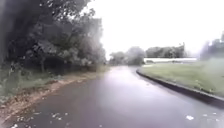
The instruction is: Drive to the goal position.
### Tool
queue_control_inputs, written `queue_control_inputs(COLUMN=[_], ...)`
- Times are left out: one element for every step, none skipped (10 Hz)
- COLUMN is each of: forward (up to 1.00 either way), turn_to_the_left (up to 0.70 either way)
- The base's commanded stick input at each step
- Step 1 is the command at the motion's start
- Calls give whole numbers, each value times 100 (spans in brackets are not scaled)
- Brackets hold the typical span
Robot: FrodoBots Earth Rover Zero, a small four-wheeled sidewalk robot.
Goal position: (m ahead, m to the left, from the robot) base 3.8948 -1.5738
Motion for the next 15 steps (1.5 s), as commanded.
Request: queue_control_inputs(forward=[70,70,70,70,70,70,70,70,70,70,70,70,70,70,70], turn_to_the_left=[-14,-14,-14,-14,-14,-14,-14,-14,-14,-14,-14,-10,-6,0,0])
